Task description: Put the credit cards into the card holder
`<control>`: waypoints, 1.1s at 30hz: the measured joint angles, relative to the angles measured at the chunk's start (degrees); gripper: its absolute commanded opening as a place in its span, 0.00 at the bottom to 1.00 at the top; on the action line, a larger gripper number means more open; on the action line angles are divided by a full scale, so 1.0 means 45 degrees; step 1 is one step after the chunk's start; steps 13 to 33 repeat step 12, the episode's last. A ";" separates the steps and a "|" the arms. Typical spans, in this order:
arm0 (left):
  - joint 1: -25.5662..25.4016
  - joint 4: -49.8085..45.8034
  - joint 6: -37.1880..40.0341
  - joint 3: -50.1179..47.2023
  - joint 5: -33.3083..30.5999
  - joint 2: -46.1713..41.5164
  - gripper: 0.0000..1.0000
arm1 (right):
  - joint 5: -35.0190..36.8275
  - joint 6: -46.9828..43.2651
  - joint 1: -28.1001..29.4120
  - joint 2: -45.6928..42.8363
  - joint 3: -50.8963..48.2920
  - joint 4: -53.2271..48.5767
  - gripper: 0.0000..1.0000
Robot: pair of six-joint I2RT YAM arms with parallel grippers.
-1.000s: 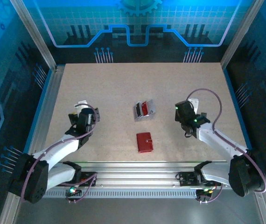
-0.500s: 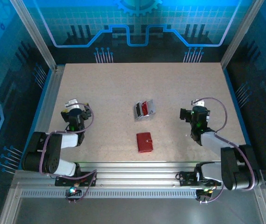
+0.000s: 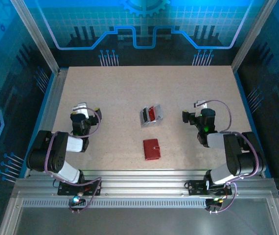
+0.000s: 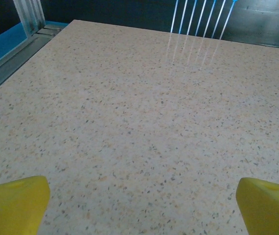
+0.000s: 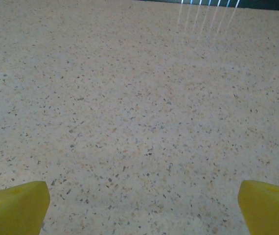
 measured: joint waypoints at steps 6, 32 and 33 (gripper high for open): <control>-0.0136 -0.0306 0.0282 0.0452 0.0287 0.0010 0.99 | -0.0049 -0.0175 0.0005 0.0000 0.0000 0.0112 1.00; -0.0131 -0.0661 0.0301 0.0461 0.0515 0.0010 0.99 | -0.0049 -0.0175 0.0005 0.0000 0.0000 0.0117 1.00; -0.0131 -0.0661 0.0301 0.0461 0.0515 0.0010 0.99 | -0.0049 -0.0175 0.0005 0.0000 0.0000 0.0117 1.00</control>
